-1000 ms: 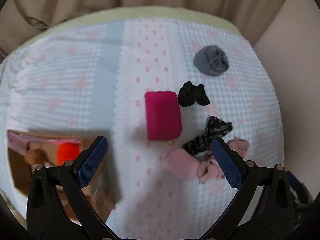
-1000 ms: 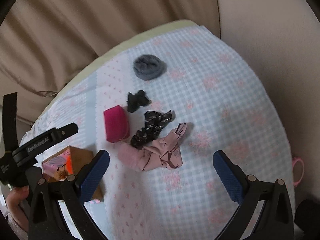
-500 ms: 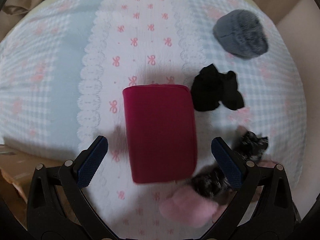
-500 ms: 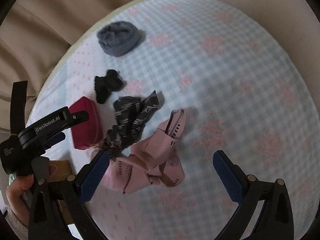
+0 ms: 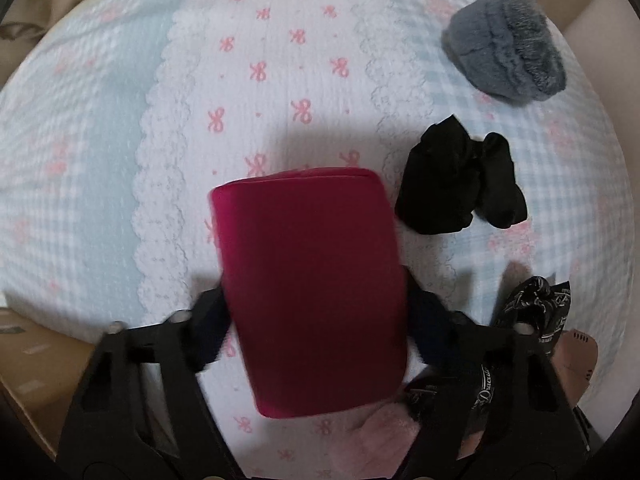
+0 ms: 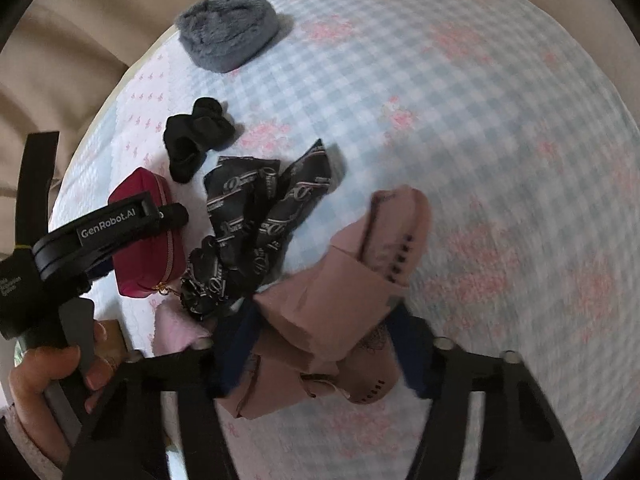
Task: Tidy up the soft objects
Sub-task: 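Grasp the magenta pouch with the left tool while the right tool grasps the pink scarf, then lower the pouch into the box with the left tool while the right tool drops the scarf in, then raise both tools out of the box toward the remaining items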
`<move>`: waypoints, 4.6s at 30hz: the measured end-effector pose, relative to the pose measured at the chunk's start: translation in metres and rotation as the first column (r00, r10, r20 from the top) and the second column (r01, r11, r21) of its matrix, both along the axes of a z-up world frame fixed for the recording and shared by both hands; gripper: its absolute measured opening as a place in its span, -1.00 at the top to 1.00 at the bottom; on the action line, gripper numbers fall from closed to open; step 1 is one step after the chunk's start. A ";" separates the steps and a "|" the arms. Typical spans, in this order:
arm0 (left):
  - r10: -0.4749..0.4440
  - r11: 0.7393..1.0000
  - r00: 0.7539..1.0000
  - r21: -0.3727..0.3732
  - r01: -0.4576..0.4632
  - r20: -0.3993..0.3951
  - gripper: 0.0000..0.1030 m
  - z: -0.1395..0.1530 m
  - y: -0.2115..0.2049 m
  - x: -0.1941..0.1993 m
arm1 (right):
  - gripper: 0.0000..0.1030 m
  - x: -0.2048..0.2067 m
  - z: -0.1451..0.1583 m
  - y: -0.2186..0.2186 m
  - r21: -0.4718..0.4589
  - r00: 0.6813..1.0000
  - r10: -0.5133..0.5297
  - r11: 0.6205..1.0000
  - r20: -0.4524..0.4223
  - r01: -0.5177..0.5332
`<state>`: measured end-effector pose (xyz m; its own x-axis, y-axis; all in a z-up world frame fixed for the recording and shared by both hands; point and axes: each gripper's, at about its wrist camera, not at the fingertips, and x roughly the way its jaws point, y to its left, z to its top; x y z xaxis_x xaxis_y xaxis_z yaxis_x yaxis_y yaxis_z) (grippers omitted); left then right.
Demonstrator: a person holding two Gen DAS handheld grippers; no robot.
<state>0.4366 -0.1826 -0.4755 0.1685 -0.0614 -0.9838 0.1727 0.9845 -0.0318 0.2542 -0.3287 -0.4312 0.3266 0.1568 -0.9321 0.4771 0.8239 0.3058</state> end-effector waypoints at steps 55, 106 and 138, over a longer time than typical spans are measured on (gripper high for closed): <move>0.217 0.972 0.914 -0.158 -0.172 0.343 0.17 0.329 0.260 -0.246 | 0.55 -0.103 0.317 0.180 -0.238 0.853 0.366 0.926 0.372 -0.294; 0.004 1.000 1.000 -0.025 -0.004 -0.027 -0.99 0.090 0.359 -0.145 | -0.96 0.088 0.046 0.389 0.024 0.827 0.543 0.838 -0.145 -0.546; 0.045 0.997 0.978 -0.073 -0.030 0.206 -0.99 0.231 0.379 -0.237 | -0.99 -0.017 0.191 0.373 -0.168 0.875 0.476 0.873 0.094 -0.457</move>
